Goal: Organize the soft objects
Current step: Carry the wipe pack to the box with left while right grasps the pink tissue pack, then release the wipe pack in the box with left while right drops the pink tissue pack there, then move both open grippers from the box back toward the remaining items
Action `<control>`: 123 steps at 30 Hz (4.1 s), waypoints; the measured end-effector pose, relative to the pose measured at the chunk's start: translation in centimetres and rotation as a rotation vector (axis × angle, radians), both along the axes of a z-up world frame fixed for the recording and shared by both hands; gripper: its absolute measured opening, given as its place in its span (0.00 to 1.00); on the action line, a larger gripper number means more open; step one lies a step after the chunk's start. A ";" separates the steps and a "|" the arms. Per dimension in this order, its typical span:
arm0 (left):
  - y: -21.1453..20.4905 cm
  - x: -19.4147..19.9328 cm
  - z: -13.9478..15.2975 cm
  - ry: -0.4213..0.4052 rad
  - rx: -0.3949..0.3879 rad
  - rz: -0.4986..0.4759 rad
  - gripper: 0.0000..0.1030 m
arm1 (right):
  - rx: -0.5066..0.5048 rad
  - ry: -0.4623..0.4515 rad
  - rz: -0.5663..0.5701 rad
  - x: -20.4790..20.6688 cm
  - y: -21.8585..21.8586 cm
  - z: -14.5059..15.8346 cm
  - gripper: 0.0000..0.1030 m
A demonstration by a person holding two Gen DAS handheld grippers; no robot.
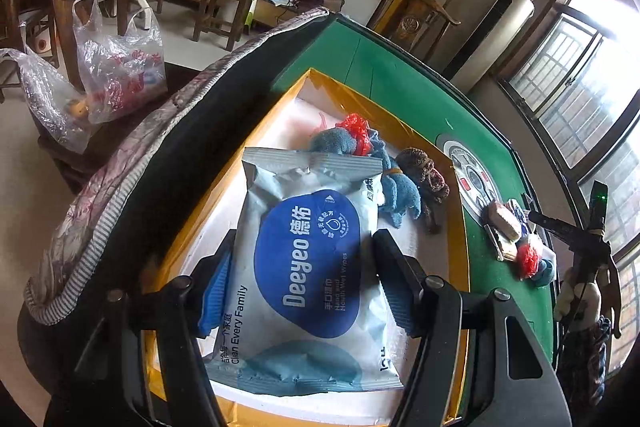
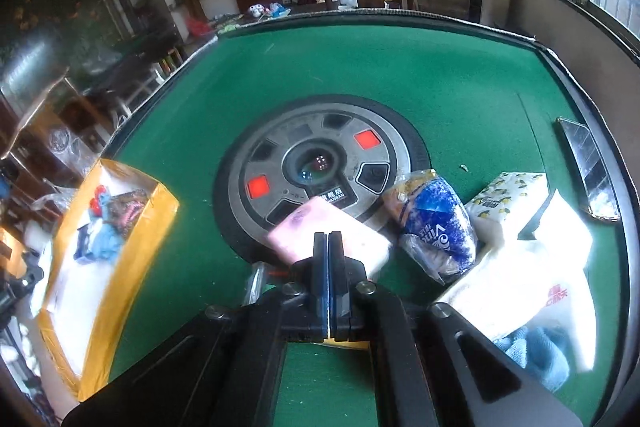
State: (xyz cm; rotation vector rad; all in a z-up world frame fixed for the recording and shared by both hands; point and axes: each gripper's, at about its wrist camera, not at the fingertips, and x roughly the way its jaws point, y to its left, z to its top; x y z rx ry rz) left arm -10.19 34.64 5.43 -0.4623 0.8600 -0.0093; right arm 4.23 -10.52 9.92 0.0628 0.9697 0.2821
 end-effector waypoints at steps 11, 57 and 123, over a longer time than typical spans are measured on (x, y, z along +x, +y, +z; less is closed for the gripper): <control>0.9 -0.5 0.0 -0.007 -0.028 0.007 0.63 | -0.131 0.058 -0.046 2.7 1.4 -2.4 0.71; -1.0 9.2 -0.9 0.177 0.061 0.035 0.64 | 0.171 0.110 0.396 -6.0 23.1 -2.1 0.18; -4.9 -5.5 2.9 -0.065 0.136 0.184 0.71 | 0.076 -0.428 -0.122 -19.2 -1.2 3.1 0.73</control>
